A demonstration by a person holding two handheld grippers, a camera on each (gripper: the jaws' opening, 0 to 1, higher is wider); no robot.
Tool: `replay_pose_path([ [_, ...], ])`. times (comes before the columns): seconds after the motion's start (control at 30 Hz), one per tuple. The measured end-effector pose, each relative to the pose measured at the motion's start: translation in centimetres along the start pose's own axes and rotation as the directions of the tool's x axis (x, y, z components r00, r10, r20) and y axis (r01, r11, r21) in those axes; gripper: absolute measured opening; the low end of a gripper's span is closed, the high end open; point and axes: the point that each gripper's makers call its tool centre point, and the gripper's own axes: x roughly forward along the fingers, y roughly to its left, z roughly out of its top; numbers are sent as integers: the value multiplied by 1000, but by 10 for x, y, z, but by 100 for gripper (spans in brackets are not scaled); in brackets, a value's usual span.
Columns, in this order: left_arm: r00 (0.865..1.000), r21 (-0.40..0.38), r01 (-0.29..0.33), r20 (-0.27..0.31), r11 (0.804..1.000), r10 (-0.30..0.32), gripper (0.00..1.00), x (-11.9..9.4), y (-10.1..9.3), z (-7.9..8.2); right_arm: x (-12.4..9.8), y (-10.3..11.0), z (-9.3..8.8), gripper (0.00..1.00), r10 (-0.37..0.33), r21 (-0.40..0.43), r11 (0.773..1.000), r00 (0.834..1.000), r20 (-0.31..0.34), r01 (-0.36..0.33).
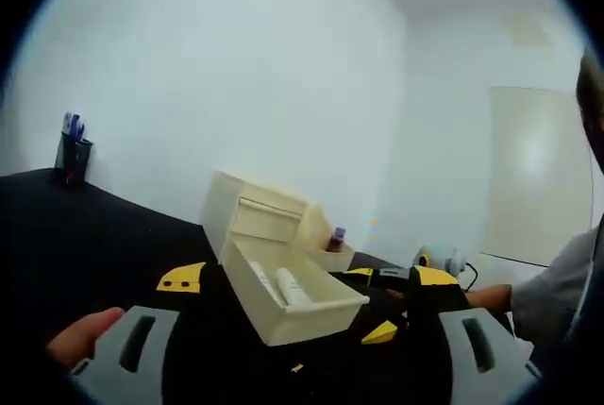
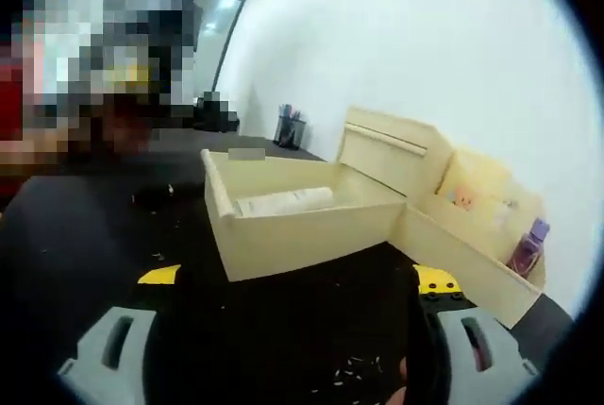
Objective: Open the drawer, pick up the cosmetic bottles from the table one by one, place them into the drawer, release the gripper, close the drawer, and move the gripper away
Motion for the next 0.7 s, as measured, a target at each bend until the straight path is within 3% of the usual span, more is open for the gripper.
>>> replay_pose_path([
  [0.7, 1000, 0, 4, 8, 1000, -4, 80, 1, -1, 1, 11, -7, -2, 89, -8, 11, 1000, 1000, 0, 8],
])
